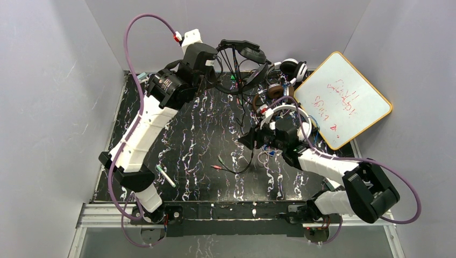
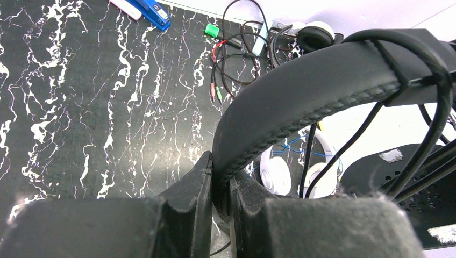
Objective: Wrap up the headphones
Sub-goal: Wrap the headphones cable around the headphones.
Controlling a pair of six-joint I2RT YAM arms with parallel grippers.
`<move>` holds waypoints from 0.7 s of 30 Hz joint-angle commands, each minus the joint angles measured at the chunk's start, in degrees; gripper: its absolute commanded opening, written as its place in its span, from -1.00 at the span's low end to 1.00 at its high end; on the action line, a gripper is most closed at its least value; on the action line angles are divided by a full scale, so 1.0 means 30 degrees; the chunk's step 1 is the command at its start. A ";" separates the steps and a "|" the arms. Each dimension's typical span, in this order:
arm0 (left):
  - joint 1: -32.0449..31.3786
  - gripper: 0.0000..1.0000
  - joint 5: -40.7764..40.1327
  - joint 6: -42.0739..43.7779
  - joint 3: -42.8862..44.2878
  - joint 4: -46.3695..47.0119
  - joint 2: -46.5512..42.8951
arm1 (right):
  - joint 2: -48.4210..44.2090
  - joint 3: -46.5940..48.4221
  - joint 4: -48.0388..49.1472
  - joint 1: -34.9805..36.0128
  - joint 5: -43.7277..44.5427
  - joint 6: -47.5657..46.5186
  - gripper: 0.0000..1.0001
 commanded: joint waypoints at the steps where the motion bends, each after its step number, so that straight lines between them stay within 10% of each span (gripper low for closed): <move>1: 0.0123 -1.00 -0.0027 -0.0381 0.0606 0.0501 -0.0345 | 0.0580 0.1067 0.1550 -0.0010 -0.0848 -0.0133 -0.21; 5: 0.0206 -1.00 0.0208 -0.0552 0.0718 0.0399 -0.0412 | 0.0583 0.0725 0.1050 -0.0042 -0.0196 0.0356 -0.97; 21: 0.0745 -1.00 0.3501 -0.0712 -0.1982 0.2685 -0.3012 | 0.3322 -0.0204 0.3002 -0.6250 -0.5603 0.5898 -0.97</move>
